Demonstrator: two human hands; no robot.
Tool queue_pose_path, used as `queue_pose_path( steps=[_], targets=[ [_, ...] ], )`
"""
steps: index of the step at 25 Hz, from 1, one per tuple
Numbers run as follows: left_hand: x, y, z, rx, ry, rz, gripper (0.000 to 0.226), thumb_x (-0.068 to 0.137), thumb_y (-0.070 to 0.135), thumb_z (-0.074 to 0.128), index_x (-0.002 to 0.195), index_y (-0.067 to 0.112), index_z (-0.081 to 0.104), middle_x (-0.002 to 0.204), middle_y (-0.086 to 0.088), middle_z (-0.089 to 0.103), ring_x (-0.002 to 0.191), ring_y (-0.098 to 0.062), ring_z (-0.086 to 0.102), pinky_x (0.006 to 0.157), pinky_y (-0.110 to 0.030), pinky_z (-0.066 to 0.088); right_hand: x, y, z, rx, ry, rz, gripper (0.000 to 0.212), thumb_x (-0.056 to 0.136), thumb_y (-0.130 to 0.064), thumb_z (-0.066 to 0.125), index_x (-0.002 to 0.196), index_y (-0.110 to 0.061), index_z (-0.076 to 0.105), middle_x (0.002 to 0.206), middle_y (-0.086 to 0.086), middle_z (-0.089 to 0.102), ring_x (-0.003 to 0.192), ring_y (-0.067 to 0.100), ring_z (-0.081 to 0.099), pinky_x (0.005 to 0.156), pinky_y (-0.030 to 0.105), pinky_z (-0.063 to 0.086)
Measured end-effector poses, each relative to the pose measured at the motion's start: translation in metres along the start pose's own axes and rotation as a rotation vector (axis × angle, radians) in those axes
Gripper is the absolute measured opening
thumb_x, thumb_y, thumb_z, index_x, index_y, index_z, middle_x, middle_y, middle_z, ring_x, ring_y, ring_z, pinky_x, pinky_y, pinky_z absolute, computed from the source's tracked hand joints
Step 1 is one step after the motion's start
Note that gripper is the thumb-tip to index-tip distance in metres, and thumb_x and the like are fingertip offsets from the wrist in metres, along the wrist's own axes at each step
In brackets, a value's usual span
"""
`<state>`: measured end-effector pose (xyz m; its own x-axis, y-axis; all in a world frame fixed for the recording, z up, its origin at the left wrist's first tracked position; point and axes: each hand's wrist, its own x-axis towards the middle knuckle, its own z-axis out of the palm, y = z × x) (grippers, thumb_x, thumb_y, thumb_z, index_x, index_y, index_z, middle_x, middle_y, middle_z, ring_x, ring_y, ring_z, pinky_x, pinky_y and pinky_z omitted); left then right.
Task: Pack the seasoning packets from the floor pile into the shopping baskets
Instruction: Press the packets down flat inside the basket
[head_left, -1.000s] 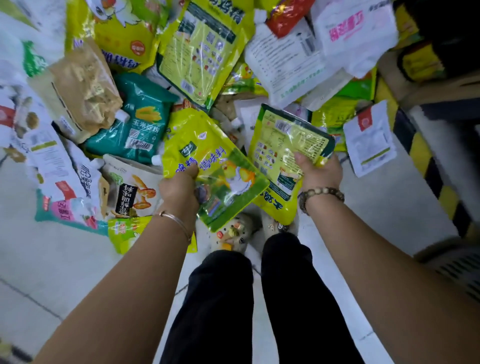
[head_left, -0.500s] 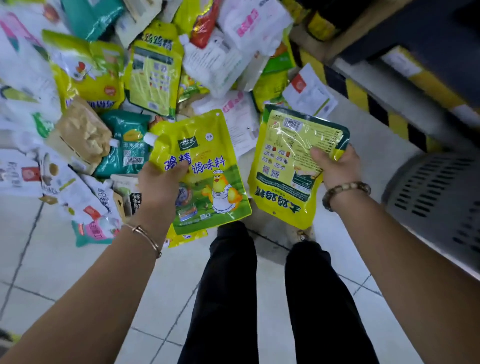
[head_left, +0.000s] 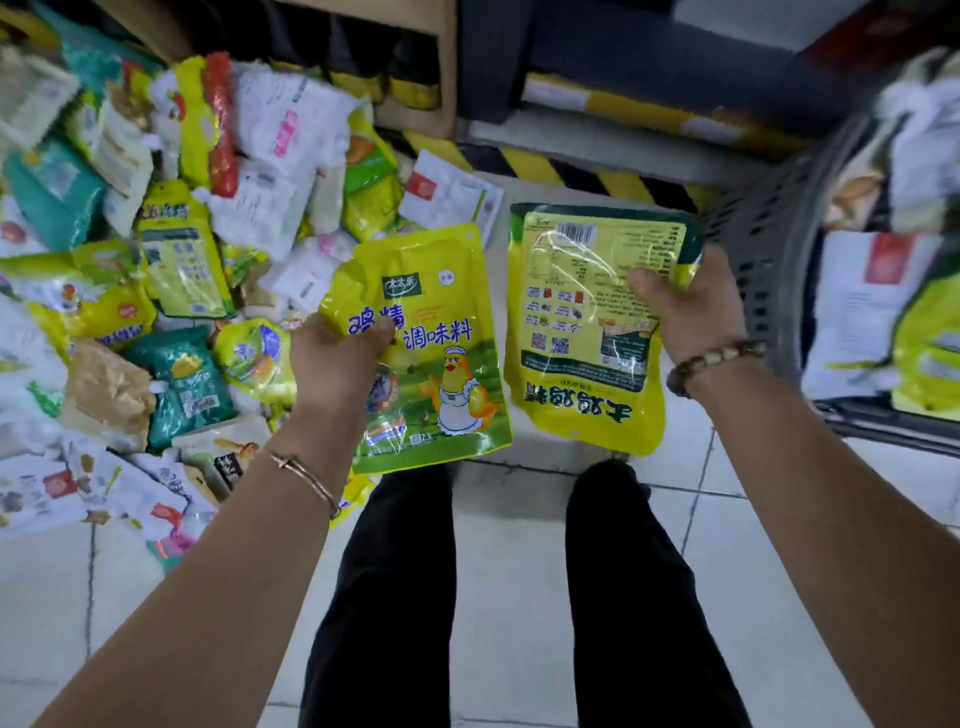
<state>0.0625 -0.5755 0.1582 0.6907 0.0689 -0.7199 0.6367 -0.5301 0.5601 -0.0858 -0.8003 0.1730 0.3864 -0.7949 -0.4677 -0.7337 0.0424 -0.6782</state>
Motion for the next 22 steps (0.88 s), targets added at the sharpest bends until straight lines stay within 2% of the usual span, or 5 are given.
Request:
queue_pose_path(
  steps=[7, 11, 15, 18, 22],
  targets=[
    [-0.099, 0.035, 0.093, -0.088, -0.135, 0.058, 0.025, 0.080, 0.017, 0.074, 0.072, 0.017, 0.051, 0.067, -0.001, 0.060, 0.053, -0.013, 0.062, 0.052, -0.026, 0.048, -0.002, 0.025, -0.123, 0.288, 0.151, 0.110, 0.028, 0.083, -0.018, 0.068, 0.108, -0.005, 0.065, 0.094, -0.002, 0.065, 0.067, -0.010, 0.059, 0.061, 0.006, 0.046],
    [-0.151, 0.039, 0.157, -0.129, -0.317, 0.049, 0.020, 0.082, 0.013, 0.071, 0.074, 0.018, 0.053, 0.051, 0.015, 0.065, 0.044, -0.003, 0.062, 0.037, -0.017, 0.046, 0.002, 0.066, -0.195, 0.384, 0.272, 0.240, 0.068, 0.083, -0.032, 0.067, 0.136, 0.001, 0.040, 0.135, 0.009, 0.050, 0.121, 0.018, 0.050, 0.104, 0.033, 0.039],
    [-0.199, 0.041, 0.223, -0.118, -0.414, 0.111, 0.026, 0.084, 0.010, 0.069, 0.074, 0.022, 0.048, 0.050, 0.023, 0.062, 0.043, 0.008, 0.057, 0.040, -0.012, 0.044, 0.009, 0.111, -0.277, 0.383, 0.398, 0.279, 0.085, 0.083, -0.045, 0.063, 0.145, -0.002, 0.022, 0.144, 0.007, 0.038, 0.126, 0.016, 0.042, 0.098, 0.027, 0.037],
    [-0.231, 0.042, 0.276, -0.114, -0.453, 0.131, 0.014, 0.084, 0.005, 0.068, 0.086, 0.016, 0.060, 0.074, 0.007, 0.069, 0.055, -0.001, 0.065, 0.048, -0.018, 0.052, 0.018, 0.132, -0.339, 0.369, 0.419, 0.272, 0.070, 0.086, -0.044, 0.060, 0.139, -0.005, 0.038, 0.127, -0.003, 0.052, 0.107, 0.012, 0.054, 0.091, 0.028, 0.046],
    [-0.261, 0.049, 0.353, -0.067, -0.460, 0.241, 0.019, 0.083, 0.004, 0.068, 0.101, 0.011, 0.064, 0.101, -0.010, 0.070, 0.093, -0.027, 0.068, 0.086, -0.046, 0.055, 0.041, 0.156, -0.404, 0.416, 0.467, 0.207, 0.012, 0.090, -0.031, 0.058, 0.084, -0.021, 0.061, 0.069, -0.013, 0.070, 0.063, 0.004, 0.066, 0.058, 0.022, 0.054]
  ],
)
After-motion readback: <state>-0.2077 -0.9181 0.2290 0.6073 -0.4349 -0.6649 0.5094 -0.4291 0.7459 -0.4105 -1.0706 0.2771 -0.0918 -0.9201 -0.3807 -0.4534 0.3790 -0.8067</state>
